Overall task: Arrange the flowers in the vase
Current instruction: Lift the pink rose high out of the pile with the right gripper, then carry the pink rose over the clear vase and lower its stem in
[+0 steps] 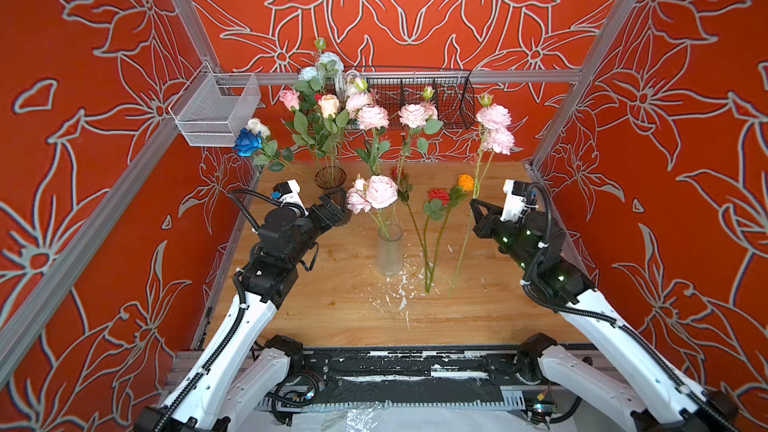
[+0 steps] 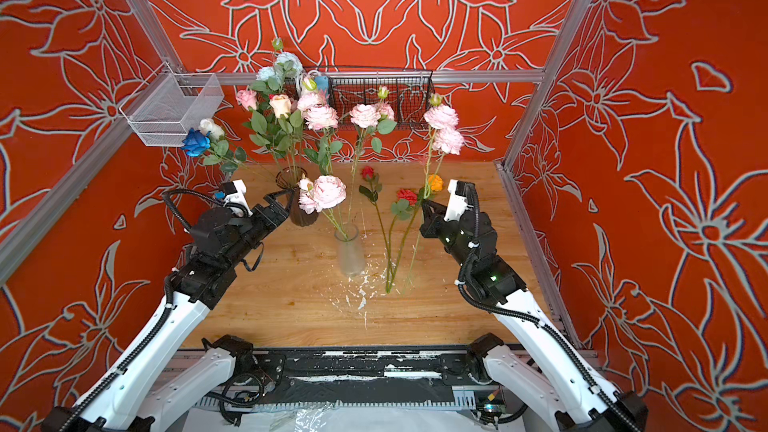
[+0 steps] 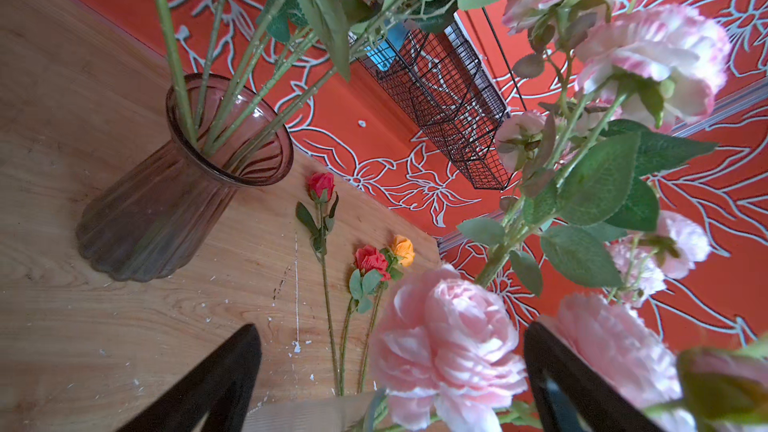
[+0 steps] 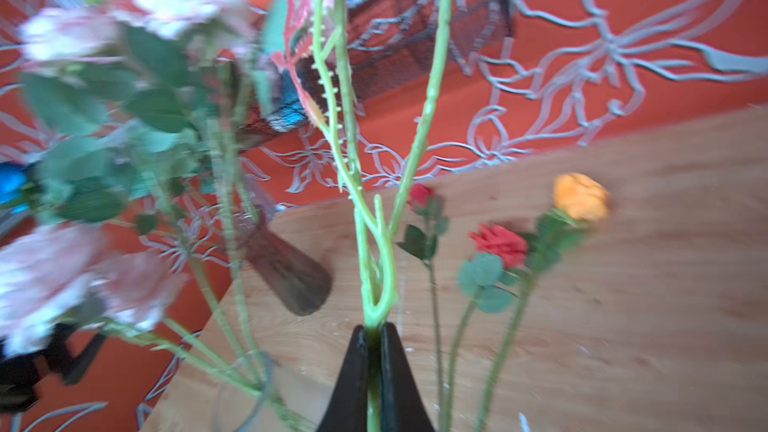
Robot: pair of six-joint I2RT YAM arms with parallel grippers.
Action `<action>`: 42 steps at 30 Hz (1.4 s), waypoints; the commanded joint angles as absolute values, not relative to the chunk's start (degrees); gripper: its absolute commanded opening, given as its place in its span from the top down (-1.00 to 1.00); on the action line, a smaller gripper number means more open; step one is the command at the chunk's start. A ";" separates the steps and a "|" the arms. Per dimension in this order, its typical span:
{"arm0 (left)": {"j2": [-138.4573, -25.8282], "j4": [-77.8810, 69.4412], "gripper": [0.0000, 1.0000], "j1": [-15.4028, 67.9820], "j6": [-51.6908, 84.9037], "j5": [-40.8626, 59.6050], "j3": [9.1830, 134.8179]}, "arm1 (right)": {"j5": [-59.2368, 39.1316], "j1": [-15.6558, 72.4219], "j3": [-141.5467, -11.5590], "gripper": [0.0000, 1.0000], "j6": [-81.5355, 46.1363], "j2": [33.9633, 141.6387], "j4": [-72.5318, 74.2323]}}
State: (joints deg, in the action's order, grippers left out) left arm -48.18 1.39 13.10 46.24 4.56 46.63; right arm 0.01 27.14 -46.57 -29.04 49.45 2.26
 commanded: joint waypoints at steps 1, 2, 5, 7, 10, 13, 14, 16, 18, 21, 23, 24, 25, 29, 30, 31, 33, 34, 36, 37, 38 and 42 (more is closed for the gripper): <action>-46.10 2.62 -0.96 12.59 43.76 1.05 47.26 | 0.45 29.24 -51.50 1.00 -25.17 51.62 9.49; -45.37 2.95 -0.97 12.52 43.23 -0.11 47.28 | 0.35 29.76 -52.43 1.00 -24.89 52.53 10.29; -43.18 3.27 -0.99 12.01 42.16 -3.81 46.77 | 0.00 31.07 -54.56 1.00 -24.29 54.94 13.99; -41.88 3.27 -1.00 11.43 41.91 -6.52 45.99 | -0.12 31.76 -56.67 1.00 -23.96 56.69 16.03; -40.23 2.60 -1.00 10.10 42.58 -9.28 44.60 | -0.56 33.06 -60.94 1.00 -22.30 59.57 18.75; -39.32 2.92 -0.99 8.26 43.56 -9.65 44.54 | -2.48 34.16 -66.09 1.00 -21.34 63.63 21.76; -38.93 3.18 -0.99 7.72 43.76 -9.67 44.71 | -3.23 34.53 -68.31 1.00 -21.44 65.44 22.10; -38.21 2.80 -0.99 7.07 43.77 -9.54 44.52 | -4.13 35.78 -72.10 1.00 -20.19 68.66 22.49; -37.85 2.06 -0.99 6.32 44.33 -8.96 43.97 | -3.43 37.11 -74.61 1.00 -18.49 71.99 23.03; -38.29 1.87 -0.99 4.94 45.18 -7.48 44.02 | -3.37 38.42 -75.10 1.00 -18.37 75.46 24.88; -38.65 2.45 -0.99 4.36 45.69 -6.93 44.36 | -3.04 39.78 -74.35 1.00 -17.41 76.75 26.57; -38.74 2.29 -0.99 4.07 45.87 -6.49 44.38 | -2.92 40.46 -73.90 1.00 -16.62 77.64 27.76; -38.76 2.19 -0.99 3.80 46.05 -6.07 44.29 | -2.79 40.95 -73.69 1.00 -16.11 78.32 28.43; -39.00 1.10 -0.99 3.12 46.71 -4.49 43.86 | -2.81 41.66 -74.48 1.00 -15.09 81.26 30.65; -39.17 1.13 -0.99 3.02 46.76 -4.48 43.86 | -2.90 41.78 -74.59 1.00 -14.76 81.55 30.63; -39.28 1.17 -0.99 3.03 46.76 -4.48 43.86 | -2.75 41.84 -74.55 1.00 -14.32 81.65 30.42; -39.46 1.26 -0.99 2.83 46.76 -4.24 43.95 | -2.35 42.08 -73.45 1.00 -13.56 81.74 31.06; -39.47 1.23 -0.99 2.73 46.84 -4.07 43.95 | -2.37 42.14 -72.86 1.00 -13.42 81.74 30.94; -39.57 1.10 -0.99 2.54 47.02 -3.88 43.90 | -2.34 42.41 -70.66 1.00 -13.09 81.78 32.05; -39.55 1.06 -0.99 2.46 47.10 -3.87 43.86 | -2.08 42.51 -69.94 1.00 -13.22 81.76 32.36; -39.62 0.89 -0.99 2.33 47.11 -3.71 43.77 | -2.51 42.66 -68.35 1.00 -13.62 81.65 32.68; -40.08 0.88 -0.99 2.07 47.59 -2.96 43.77 | -2.11 44.58 -62.20 0.89 -14.49 81.65 31.82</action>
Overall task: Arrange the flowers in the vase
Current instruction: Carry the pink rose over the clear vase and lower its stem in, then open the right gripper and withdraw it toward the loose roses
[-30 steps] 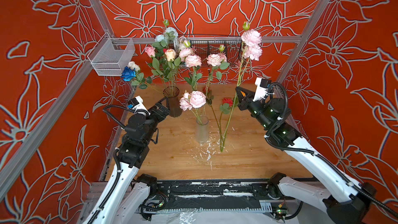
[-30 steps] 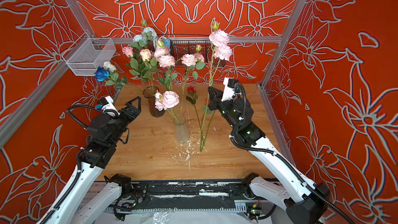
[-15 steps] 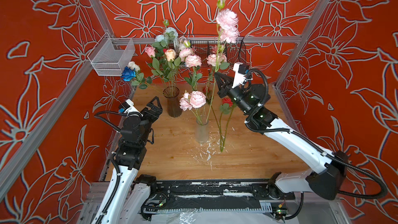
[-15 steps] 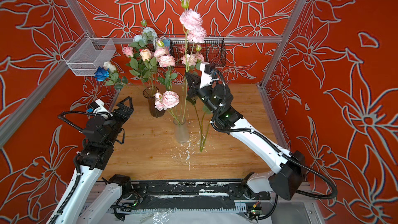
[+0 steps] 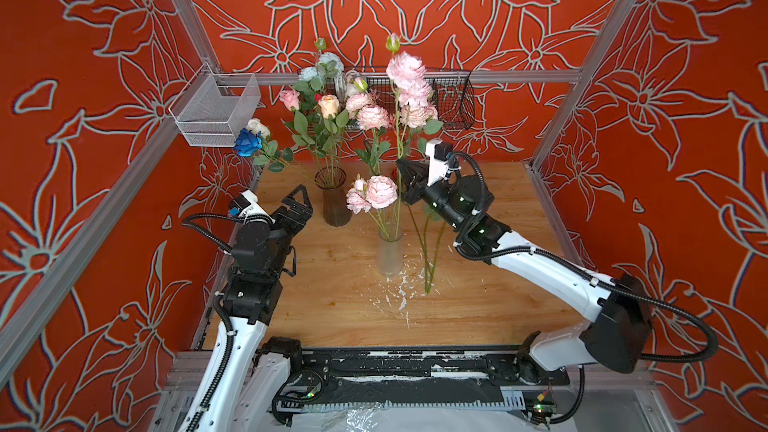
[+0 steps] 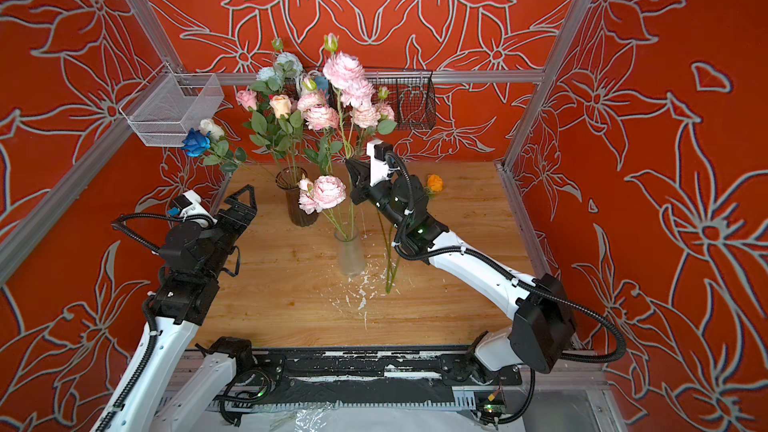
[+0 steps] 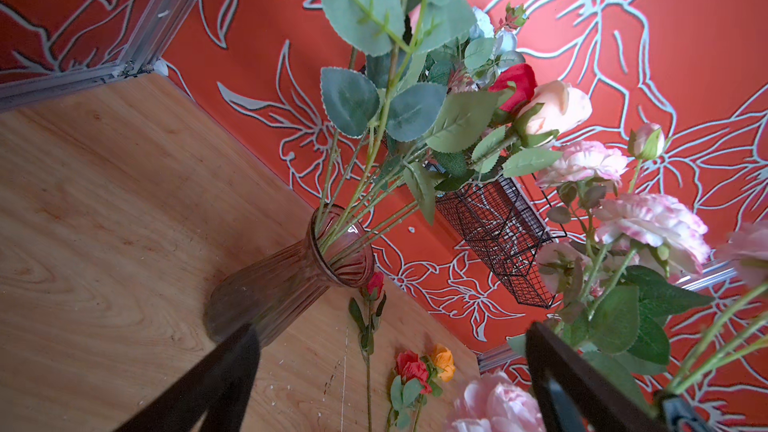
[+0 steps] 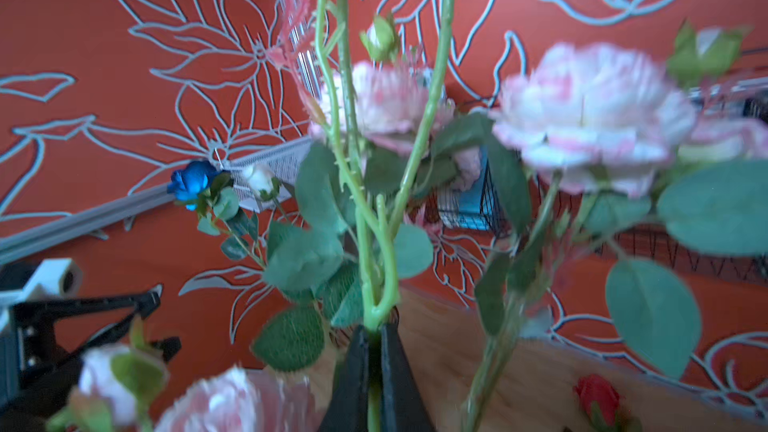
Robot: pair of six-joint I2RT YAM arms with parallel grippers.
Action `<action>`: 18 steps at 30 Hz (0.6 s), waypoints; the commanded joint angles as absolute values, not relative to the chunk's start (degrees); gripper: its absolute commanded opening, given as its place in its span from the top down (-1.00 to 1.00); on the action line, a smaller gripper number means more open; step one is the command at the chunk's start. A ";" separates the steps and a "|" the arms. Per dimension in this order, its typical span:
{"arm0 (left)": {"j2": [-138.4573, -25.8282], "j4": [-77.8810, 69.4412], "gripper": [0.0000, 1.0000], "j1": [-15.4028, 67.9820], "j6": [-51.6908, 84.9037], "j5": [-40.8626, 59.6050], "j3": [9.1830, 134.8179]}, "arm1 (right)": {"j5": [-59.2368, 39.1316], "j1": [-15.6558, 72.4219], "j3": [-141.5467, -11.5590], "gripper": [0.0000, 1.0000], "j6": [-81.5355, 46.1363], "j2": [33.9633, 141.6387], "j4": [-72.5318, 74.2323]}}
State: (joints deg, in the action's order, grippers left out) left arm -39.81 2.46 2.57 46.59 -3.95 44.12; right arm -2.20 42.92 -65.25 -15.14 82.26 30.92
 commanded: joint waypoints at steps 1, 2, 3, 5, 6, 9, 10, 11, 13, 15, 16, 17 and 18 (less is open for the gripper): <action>-40.17 0.79 -0.99 2.02 47.68 -2.70 43.74 | -2.33 45.22 -61.36 0.69 -14.17 81.65 30.59; -40.26 0.63 -0.99 2.01 47.85 -2.35 43.77 | -2.31 45.88 -60.64 0.49 -13.86 81.34 28.73; -40.38 0.52 -0.99 1.93 47.90 -2.01 43.77 | -1.52 46.41 -60.01 0.37 -13.78 80.81 27.28; -40.70 0.30 -0.99 1.85 48.07 -1.42 43.76 | 0.25 47.40 -56.61 0.27 -13.65 78.91 28.19; -40.78 0.10 -0.99 1.77 48.01 -0.91 43.85 | 1.10 47.69 -55.23 0.26 -13.66 77.98 28.83; -40.87 -1.20 -1.00 1.80 47.48 0.89 43.77 | 3.18 48.60 -52.74 0.22 -13.36 74.73 26.98; -40.87 -1.27 -1.00 1.85 47.46 1.03 43.77 | 3.68 48.85 -52.08 0.20 -13.19 73.45 26.54; -40.87 -1.32 -1.00 1.85 47.33 0.89 43.77 | 4.10 49.17 -51.46 0.17 -12.87 72.14 25.95; -41.02 -1.15 -1.00 1.85 47.28 0.47 43.67 | 5.09 49.63 -50.73 0.14 -12.61 69.37 23.68; -41.13 -1.13 -1.00 1.83 47.29 0.22 43.59 | 5.72 49.76 -49.93 0.11 -12.74 65.96 21.21; -41.22 -1.05 -1.00 1.83 47.29 0.24 43.59 | 6.21 49.83 -49.07 0.10 -13.11 64.08 20.27; -41.31 -1.04 -1.00 1.80 47.29 0.24 43.59 | 6.96 49.75 -48.28 0.08 -13.60 62.09 19.09; -41.39 -1.05 -1.00 1.82 47.25 0.18 43.59 | 8.15 49.83 -47.53 0.07 -13.75 60.38 17.66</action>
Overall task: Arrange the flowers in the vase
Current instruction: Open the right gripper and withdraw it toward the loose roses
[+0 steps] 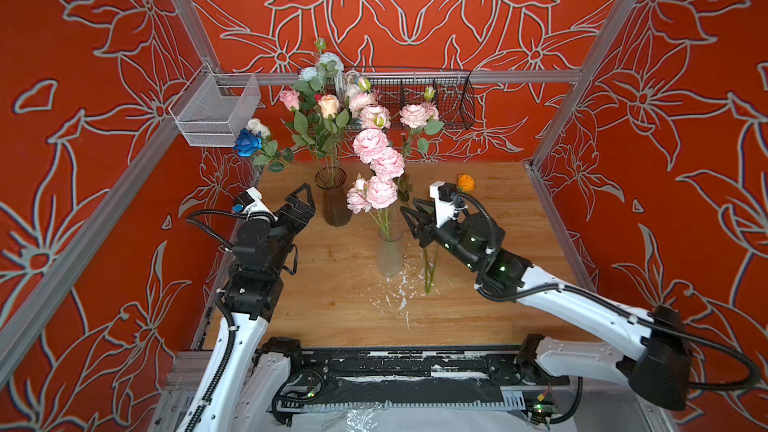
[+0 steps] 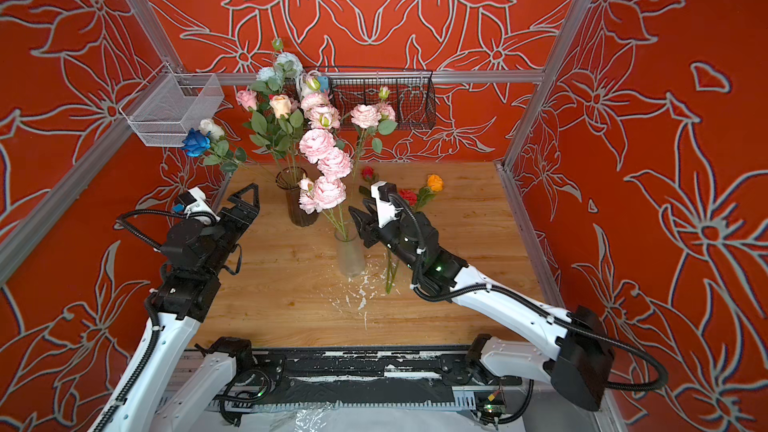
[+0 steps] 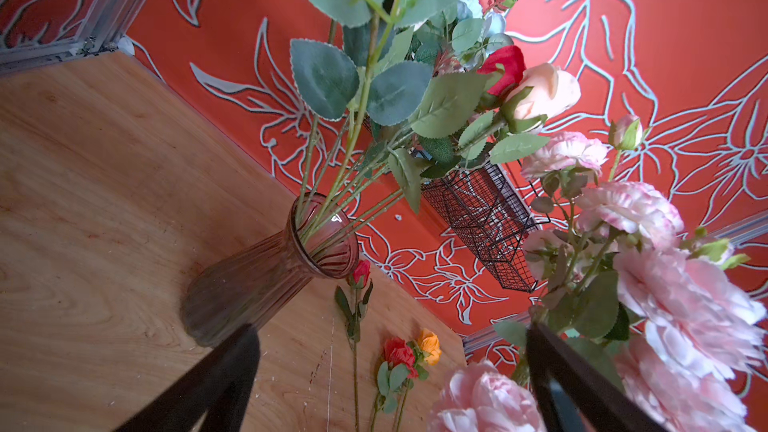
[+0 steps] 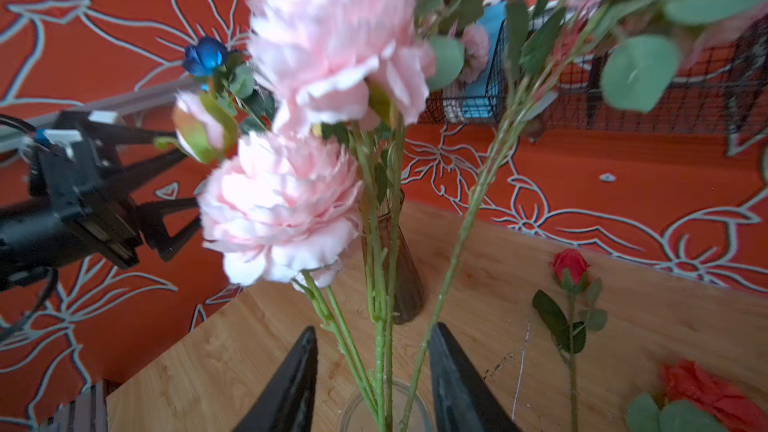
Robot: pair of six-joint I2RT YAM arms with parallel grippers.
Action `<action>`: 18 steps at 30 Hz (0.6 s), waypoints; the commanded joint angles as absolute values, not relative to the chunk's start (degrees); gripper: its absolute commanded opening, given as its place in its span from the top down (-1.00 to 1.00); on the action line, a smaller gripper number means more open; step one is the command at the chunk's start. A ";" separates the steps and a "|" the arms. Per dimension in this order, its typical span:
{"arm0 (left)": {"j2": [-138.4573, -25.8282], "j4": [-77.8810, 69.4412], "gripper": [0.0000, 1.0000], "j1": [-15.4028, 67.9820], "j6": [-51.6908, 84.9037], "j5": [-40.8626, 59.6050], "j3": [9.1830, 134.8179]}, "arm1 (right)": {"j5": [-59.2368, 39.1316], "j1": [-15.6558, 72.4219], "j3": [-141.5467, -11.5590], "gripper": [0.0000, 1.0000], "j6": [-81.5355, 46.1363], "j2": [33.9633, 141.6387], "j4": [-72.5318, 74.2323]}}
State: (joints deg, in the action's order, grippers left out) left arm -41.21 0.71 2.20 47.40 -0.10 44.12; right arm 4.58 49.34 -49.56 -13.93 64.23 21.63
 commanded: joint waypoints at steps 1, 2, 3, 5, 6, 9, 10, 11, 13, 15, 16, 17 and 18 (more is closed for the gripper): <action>-41.55 -1.05 -1.00 1.83 47.28 0.09 43.51 | 10.57 49.83 -46.76 0.05 -13.84 58.52 15.49; -41.72 -0.90 -1.00 1.84 47.24 0.00 43.59 | 14.60 49.80 -45.83 0.04 -14.47 57.04 13.02; -41.83 -0.80 -1.00 1.77 47.27 0.00 43.59 | 17.87 49.50 -44.70 0.04 -14.88 56.26 11.38; -42.16 -0.79 -1.00 1.82 47.52 0.08 43.53 | 24.15 47.50 -42.12 0.04 -17.10 55.63 7.94; -42.38 -0.88 -1.00 1.78 47.71 0.25 43.46 | 23.76 45.49 -41.76 0.04 -18.52 55.78 5.46; -43.60 -0.79 -1.00 1.82 48.85 1.02 43.42 | 16.58 37.48 -42.20 0.05 -24.13 58.62 -1.28; -44.21 -0.79 -0.99 1.83 49.20 1.51 43.42 | 14.01 34.79 -42.92 0.06 -26.12 60.25 -3.25; -44.87 -0.87 -0.99 1.84 49.55 2.05 43.50 | 12.24 32.90 -44.20 0.07 -27.20 62.32 -5.20; -46.25 -0.83 -0.99 1.85 50.13 3.26 43.75 | 11.35 30.67 -46.93 0.08 -28.31 66.91 -8.34; -47.68 -0.37 -0.99 1.85 50.49 4.57 44.35 | 9.26 28.84 -49.64 0.08 -28.72 72.26 -9.95; -48.48 -0.26 -0.99 1.78 50.69 5.27 44.63 | 7.71 28.06 -51.65 0.10 -29.11 75.81 -10.97; -49.19 -0.26 -0.99 1.84 50.87 5.84 44.80 | 6.34 27.59 -53.29 0.11 -29.18 78.66 -11.70; -49.79 -0.01 -0.99 1.84 51.06 6.28 45.04 | 4.25 27.02 -56.29 0.15 -29.02 82.89 -12.81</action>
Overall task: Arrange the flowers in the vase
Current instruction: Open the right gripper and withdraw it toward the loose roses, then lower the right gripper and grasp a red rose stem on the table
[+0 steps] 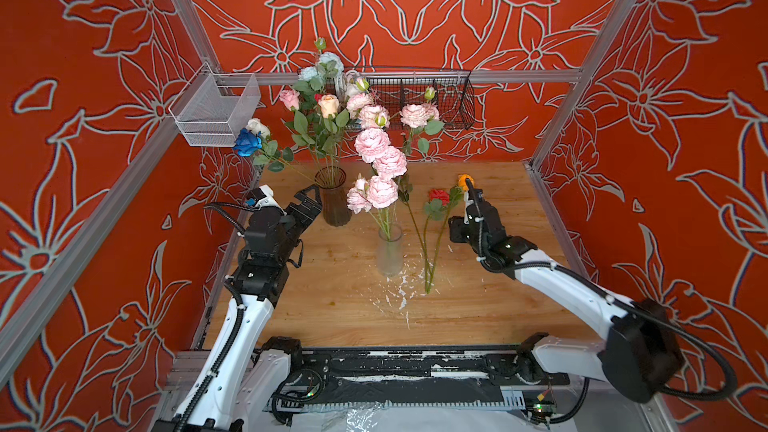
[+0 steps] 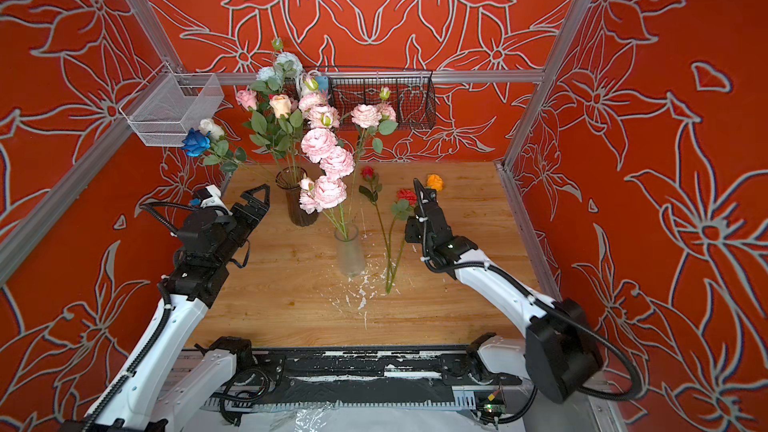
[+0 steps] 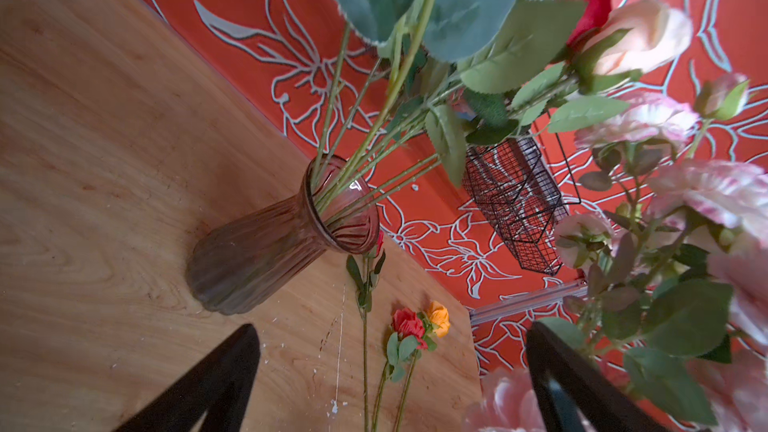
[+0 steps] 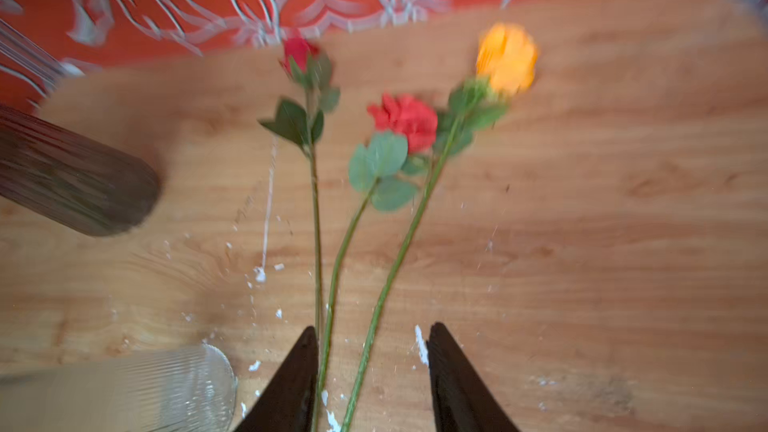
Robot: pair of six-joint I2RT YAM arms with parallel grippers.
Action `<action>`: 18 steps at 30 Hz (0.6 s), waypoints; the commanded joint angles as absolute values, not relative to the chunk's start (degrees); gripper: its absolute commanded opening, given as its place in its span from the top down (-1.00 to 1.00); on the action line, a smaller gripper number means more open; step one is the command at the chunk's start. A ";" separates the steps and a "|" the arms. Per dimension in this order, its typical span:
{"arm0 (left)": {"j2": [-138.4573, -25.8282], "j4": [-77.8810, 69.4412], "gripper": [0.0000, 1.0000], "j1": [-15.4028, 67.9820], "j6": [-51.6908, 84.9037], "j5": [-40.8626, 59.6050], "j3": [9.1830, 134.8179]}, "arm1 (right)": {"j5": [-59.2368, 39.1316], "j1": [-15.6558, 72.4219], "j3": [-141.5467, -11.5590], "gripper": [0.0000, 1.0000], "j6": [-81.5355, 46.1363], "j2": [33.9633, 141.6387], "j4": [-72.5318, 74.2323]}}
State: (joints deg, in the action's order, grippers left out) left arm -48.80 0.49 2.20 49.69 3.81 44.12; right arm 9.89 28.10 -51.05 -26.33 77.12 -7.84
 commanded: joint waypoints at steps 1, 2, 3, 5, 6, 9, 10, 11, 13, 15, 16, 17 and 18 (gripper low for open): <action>-50.28 0.13 -0.99 1.84 51.10 6.73 45.30 | 3.16 26.72 -58.96 0.17 -28.83 86.55 -14.04; -50.59 0.26 -0.99 1.84 51.15 7.11 45.42 | 2.33 26.64 -61.30 0.18 -28.77 89.50 -14.95; -50.94 0.42 -0.99 1.84 51.15 7.37 45.59 | 1.21 26.63 -63.74 0.19 -28.66 92.94 -15.74; -51.06 0.48 -0.99 1.85 51.24 7.60 45.68 | 0.83 26.55 -68.38 0.19 -29.80 98.75 -17.75; -51.02 0.30 -0.99 1.85 51.32 7.60 45.62 | 0.73 26.62 -70.57 0.19 -30.15 101.48 -18.47; -50.64 0.22 -0.99 1.85 51.34 7.53 45.48 | 0.63 26.63 -75.64 0.17 -31.42 107.73 -20.46; -50.50 0.15 -0.99 1.81 51.34 7.50 45.49 | 0.59 26.61 -77.11 0.17 -31.61 109.48 -21.21; -50.40 0.12 -0.99 1.85 51.41 7.56 45.44 | 0.54 26.72 -78.05 0.17 -31.95 110.80 -21.77; -50.21 -0.09 -0.99 1.85 51.50 7.67 45.35 | -0.11 26.77 -79.24 0.21 -32.33 113.47 -22.56; -50.18 -0.09 -0.99 1.85 51.50 7.82 45.42 | -0.20 26.94 -79.65 0.27 -32.48 115.21 -23.07; -50.10 -0.09 -0.99 1.81 51.50 7.91 45.44 | 0.03 27.15 -79.63 0.29 -32.60 115.75 -23.29; -50.09 -0.09 -0.99 1.78 51.57 7.99 45.44 | 0.63 27.31 -79.27 0.31 -32.69 116.12 -23.34; -50.10 -0.17 -0.99 1.70 51.59 8.00 45.44 | 0.79 27.42 -78.79 0.34 -32.70 116.28 -22.95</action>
State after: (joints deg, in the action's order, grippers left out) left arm -50.96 0.80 2.17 51.07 7.38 44.14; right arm 0.58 26.87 -78.26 -30.94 115.31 -20.45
